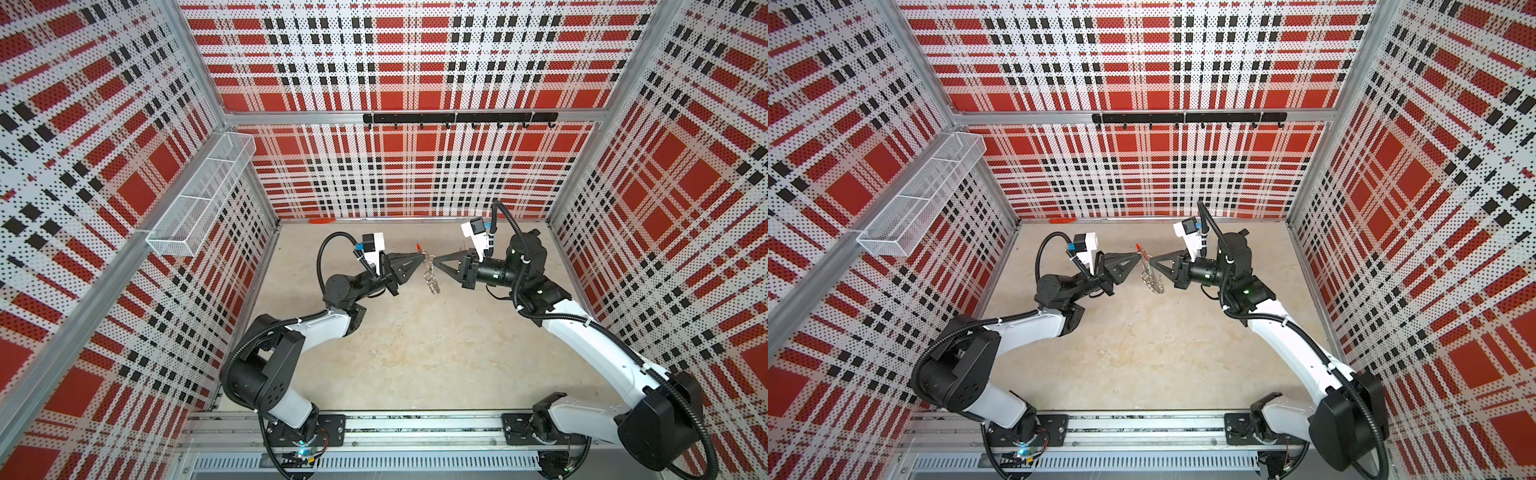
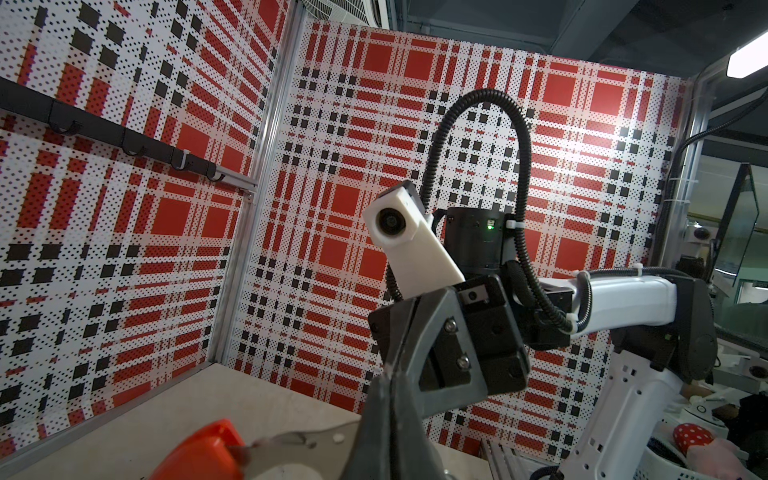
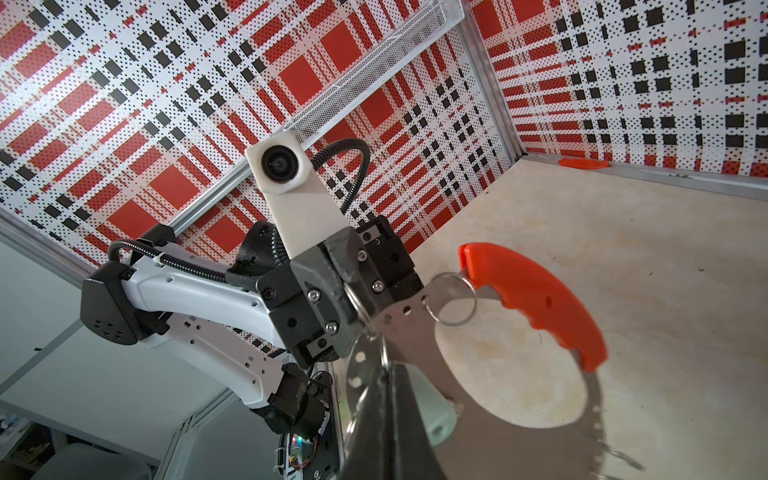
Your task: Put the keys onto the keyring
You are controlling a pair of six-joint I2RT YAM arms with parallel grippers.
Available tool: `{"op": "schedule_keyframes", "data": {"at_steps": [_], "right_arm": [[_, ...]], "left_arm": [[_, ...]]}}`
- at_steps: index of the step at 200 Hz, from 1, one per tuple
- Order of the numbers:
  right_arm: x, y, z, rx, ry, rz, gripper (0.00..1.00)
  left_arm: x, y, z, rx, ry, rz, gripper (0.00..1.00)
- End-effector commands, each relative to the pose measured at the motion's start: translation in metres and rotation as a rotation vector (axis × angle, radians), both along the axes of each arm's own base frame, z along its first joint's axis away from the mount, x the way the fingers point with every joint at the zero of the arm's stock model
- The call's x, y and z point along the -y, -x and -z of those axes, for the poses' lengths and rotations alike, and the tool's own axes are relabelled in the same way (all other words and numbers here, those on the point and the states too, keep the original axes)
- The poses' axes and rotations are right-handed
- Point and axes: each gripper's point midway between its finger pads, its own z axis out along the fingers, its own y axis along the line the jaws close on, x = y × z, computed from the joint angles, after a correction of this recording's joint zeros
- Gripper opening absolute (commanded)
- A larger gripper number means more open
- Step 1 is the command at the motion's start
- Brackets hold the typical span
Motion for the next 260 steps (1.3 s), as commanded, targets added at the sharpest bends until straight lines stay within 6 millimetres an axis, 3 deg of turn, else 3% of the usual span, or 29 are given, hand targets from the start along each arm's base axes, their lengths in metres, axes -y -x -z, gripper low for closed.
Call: {"op": "schedule_keyframes", "data": {"at_steps": [1, 55, 140, 260], "right_arm": [[-0.004, -0.002, -0.023, 0.063, -0.034, -0.009, 0.0], [-0.01, 0.003, -0.034, 0.054, -0.066, -0.048, 0.0], [-0.011, 0.025, -0.018, 0.048, -0.04, -0.074, 0.0], [0.007, 0.016, 0.0, 0.087, 0.046, 0.086, 0.0]], "left_arm": [[-0.002, 0.008, -0.02, 0.057, 0.033, 0.009, 0.0], [-0.002, 0.003, -0.016, 0.026, 0.036, -0.003, 0.0], [-0.002, -0.037, 0.006, -0.019, -0.105, -0.252, 0.0], [0.002, -0.04, 0.011, -0.035, -0.136, -0.271, 0.0]]}}
